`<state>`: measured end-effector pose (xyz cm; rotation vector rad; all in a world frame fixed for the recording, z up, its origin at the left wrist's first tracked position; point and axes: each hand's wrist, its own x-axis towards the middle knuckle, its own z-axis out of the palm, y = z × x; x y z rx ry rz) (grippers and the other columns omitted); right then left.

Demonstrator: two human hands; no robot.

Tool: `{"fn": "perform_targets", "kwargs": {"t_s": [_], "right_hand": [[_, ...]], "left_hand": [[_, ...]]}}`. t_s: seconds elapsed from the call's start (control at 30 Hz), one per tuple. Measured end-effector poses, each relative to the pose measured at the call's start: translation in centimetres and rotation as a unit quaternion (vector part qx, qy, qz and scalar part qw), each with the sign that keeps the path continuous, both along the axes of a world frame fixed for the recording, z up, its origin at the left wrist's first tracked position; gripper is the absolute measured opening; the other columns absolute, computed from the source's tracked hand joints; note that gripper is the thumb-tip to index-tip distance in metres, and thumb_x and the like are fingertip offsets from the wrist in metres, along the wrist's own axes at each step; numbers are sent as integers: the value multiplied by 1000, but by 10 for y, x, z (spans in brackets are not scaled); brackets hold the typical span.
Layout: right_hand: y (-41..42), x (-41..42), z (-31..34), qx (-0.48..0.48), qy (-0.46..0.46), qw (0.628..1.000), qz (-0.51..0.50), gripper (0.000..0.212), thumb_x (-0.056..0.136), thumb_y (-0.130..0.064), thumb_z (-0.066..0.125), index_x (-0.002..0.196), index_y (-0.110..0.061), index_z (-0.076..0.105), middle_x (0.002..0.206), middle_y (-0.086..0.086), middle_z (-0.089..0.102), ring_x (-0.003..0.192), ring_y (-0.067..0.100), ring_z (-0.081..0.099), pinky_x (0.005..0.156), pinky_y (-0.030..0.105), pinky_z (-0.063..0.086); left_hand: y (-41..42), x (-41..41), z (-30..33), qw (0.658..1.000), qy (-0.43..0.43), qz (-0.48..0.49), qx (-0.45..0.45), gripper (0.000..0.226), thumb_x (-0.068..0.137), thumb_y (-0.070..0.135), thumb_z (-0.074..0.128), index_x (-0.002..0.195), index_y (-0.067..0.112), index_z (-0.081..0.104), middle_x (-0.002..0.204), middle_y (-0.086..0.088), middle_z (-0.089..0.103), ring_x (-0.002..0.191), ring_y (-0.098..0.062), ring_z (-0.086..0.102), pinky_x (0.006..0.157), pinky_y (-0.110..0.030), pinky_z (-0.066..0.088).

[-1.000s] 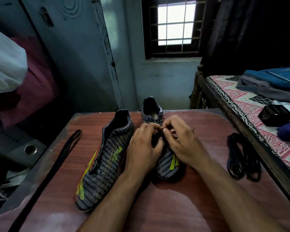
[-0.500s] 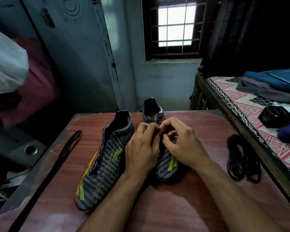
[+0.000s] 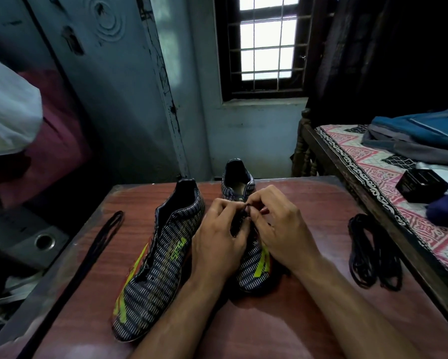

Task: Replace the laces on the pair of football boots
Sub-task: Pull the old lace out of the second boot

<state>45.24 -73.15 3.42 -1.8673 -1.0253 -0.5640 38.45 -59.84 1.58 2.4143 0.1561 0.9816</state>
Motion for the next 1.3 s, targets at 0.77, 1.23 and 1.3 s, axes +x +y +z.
{"fn": "perform_targets", "kwargs": {"t_s": [0.77, 1.23, 1.3], "right_hand": [[-3, 9, -8, -71, 73, 994, -34, 14, 91, -17, 74, 103, -24, 70, 99, -9, 63, 91, 2, 60, 83, 22, 53], [-4, 4, -1, 8, 15, 1000, -7, 12, 96, -3, 64, 102, -13, 66, 101, -6, 57, 91, 8, 59, 75, 30, 55], [-5, 3, 1, 23, 32, 999, -8, 13, 99, -4, 59, 105, -15, 64, 102, -6, 57, 91, 8, 60, 71, 32, 57]], "left_hand": [[-6, -6, 6, 999, -46, -9, -23, 14, 103, 39, 47, 109, 29, 54, 110, 11, 54, 86, -17, 64, 62, -45, 56], [-3, -3, 4, 1000, 5, 9, -11, 31, 93, 59, 47, 110, 36, 59, 108, 18, 52, 92, -5, 59, 64, -35, 55], [-4, -4, 5, 1000, 17, 1, -5, 30, 88, 59, 54, 110, 39, 55, 108, 19, 52, 97, -5, 60, 65, -34, 56]]}}
